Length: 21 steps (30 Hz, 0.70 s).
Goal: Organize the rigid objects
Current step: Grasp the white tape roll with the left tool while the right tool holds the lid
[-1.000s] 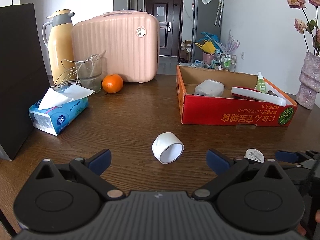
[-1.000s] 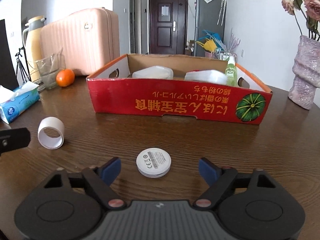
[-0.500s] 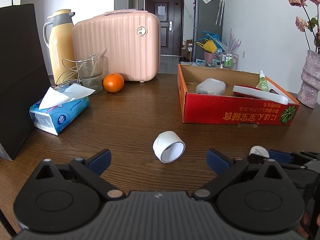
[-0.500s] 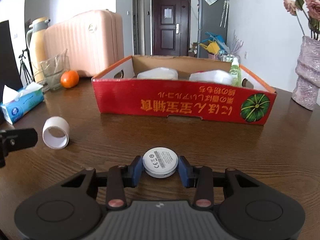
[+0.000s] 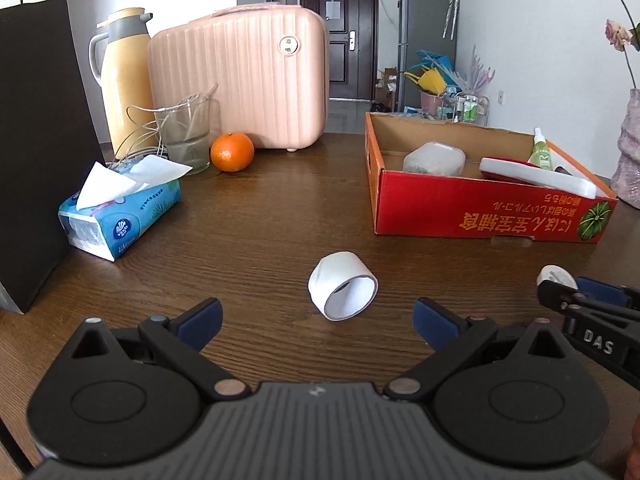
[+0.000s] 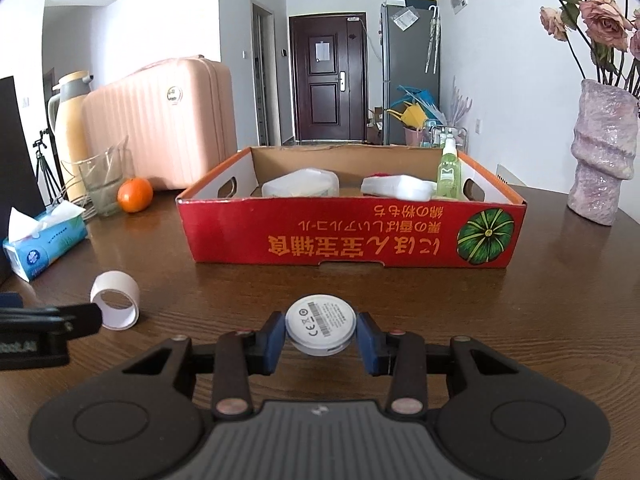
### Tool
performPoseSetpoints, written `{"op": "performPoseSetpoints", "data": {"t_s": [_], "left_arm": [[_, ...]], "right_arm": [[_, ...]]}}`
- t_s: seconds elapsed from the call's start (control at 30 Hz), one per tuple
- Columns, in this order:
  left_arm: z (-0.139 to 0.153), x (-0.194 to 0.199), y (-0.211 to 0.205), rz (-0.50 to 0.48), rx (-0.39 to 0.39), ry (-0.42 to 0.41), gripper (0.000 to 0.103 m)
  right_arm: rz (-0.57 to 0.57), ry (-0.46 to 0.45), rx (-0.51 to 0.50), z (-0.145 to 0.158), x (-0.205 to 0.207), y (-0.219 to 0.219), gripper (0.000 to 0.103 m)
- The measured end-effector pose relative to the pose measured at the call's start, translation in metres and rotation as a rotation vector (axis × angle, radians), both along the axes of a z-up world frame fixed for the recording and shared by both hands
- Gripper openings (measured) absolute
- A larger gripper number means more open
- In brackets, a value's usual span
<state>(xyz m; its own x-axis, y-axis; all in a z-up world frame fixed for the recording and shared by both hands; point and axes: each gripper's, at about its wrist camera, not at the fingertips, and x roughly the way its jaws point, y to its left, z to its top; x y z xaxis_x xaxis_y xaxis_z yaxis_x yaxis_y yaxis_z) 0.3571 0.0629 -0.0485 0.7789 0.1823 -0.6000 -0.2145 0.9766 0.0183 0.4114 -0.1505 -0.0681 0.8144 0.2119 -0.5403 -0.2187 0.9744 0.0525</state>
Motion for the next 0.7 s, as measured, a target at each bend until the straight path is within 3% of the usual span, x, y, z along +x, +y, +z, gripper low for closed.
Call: {"op": "performPoseSetpoints", "data": {"t_s": [0.47, 0.7], "left_arm": [[-0.011, 0.041, -0.009, 0.133, 0.011, 0.055, 0.103], [-0.016, 0.055, -0.015, 0.15, 0.009, 0.071, 0.101]], "right_arm": [[-0.036, -0.012, 0.025, 0.005, 0.002, -0.014, 0.038], [-0.034, -0.01, 0.021, 0.005, 0.002, -0.013, 0.038]]}}
